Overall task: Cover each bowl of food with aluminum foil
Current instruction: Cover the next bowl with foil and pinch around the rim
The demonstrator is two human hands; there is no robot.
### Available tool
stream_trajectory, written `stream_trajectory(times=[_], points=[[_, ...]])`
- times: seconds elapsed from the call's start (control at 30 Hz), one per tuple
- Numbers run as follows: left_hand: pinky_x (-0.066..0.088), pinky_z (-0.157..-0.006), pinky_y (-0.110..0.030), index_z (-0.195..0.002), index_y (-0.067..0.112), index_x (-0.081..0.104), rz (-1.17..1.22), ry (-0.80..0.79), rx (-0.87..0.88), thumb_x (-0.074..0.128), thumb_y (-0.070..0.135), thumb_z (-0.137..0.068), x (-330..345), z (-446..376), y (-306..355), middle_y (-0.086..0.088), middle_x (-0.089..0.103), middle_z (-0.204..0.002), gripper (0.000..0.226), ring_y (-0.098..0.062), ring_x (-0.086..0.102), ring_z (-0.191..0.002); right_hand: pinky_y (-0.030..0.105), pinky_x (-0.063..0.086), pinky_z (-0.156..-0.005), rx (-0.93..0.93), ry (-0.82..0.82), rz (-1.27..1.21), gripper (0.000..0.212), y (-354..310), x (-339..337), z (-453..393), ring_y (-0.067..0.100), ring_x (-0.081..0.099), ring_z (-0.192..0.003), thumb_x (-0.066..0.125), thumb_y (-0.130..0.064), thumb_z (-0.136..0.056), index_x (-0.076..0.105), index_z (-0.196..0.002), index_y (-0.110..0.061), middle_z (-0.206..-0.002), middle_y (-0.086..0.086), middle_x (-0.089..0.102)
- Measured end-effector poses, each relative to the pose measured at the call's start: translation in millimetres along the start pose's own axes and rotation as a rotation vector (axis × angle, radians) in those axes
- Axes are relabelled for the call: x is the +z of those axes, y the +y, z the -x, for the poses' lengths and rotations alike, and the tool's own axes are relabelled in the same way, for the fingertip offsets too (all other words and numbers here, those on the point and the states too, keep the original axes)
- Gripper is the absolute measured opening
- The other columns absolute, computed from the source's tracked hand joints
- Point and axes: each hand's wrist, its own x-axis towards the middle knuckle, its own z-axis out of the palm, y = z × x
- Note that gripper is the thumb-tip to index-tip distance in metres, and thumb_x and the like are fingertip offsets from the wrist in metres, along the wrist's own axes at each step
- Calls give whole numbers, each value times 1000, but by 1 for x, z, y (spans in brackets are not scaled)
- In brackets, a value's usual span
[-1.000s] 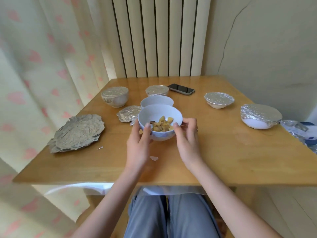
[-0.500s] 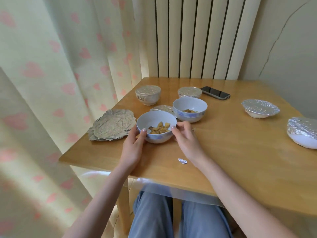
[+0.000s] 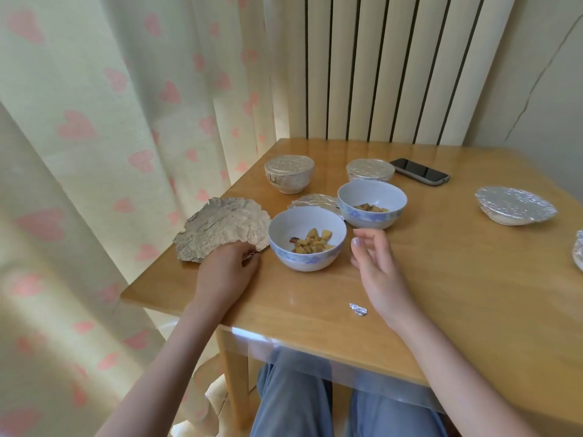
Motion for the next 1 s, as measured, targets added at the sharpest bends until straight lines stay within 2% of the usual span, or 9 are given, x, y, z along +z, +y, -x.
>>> stream_trajectory(times=[0.17, 0.3, 0.4, 0.5, 0.6, 0.7, 0.83, 0.93, 1.0], points=[[48, -82, -31, -109, 15, 71, 147, 130, 15, 63, 24, -93, -2, 3, -1, -3, 73, -107, 21, -24, 66, -102, 33, 45, -99, -26, -22, 20, 17, -4, 1, 2, 12, 54, -110, 46, -27, -98, 48, -114, -24, -115, -6, 51], [24, -114, -34, -128, 14, 60, 171, 175, -30, 68, 37, -88, -2, 3, -4, -6, 60, -133, 46, -23, 44, -136, 32, 45, -99, -20, -10, 21, 17, -3, -1, 3, 15, 55, -112, 45, -29, -98, 48, -115, -26, -114, -7, 52], [13, -120, -39, -139, 17, 50, 52, 52, -72, 64, 39, -88, 0, 1, -10, -5, 47, -148, 58, -22, 29, -144, 36, 45, -100, -22, 0, 32, 17, -2, -2, 2, 17, 56, -111, 45, -30, -98, 49, -114, -27, -114, -6, 52], [45, -87, -33, -126, 19, 62, 106, 37, -108, 59, 30, -91, 0, 3, -8, -3, 66, -125, 37, -22, 56, -120, 38, 46, -100, -28, -3, 38, 17, -2, -2, 2, 15, 56, -111, 45, -31, -98, 49, -114, -28, -114, -6, 53], [43, -68, -28, -103, 19, 73, 178, 151, -68, 58, 24, -95, -1, 3, -7, 1, 73, -94, 18, -15, 65, -91, 38, 45, -100, -22, 3, 43, 19, -4, -2, 2, 15, 56, -111, 45, -32, -97, 49, -115, -27, -116, -3, 54], [38, -62, -15, -92, 18, 69, 445, 385, -123, 53, 20, -98, -8, 3, -6, 13, 65, -77, 17, 6, 56, -70, 40, 45, -100, -29, 13, 48, 20, -5, -2, 2, 14, 56, -110, 45, -30, -97, 49, -116, -25, -115, -2, 54], [41, -66, -12, -90, 19, 59, 767, 736, -347, 49, 22, -100, -27, -3, -9, 8, 60, -79, 15, 4, 54, -69, 31, 46, -98, -75, 36, 66, 20, -9, -2, 3, 12, 56, -109, 45, -27, -98, 49, -116, -23, -115, -2, 56], [50, -65, -21, -86, 23, 60, 1139, 680, -499, 50, 25, -101, -37, -15, -17, 6, 61, -77, 19, -6, 57, -71, 7, 41, -85, -203, 100, 84, 16, -19, 0, 2, 2, 55, -102, 48, -14, -98, 51, -113, -18, -115, 3, 60], [52, -60, -19, -89, 20, 61, 1346, 584, -532, 49, 23, -102, -42, -17, -16, 5, 62, -78, 18, -5, 60, -70, 5, 40, -83, -286, 122, 72, 16, -31, 2, -1, -2, 56, -100, 49, -11, -97, 50, -111, -19, -112, 0, 61]])
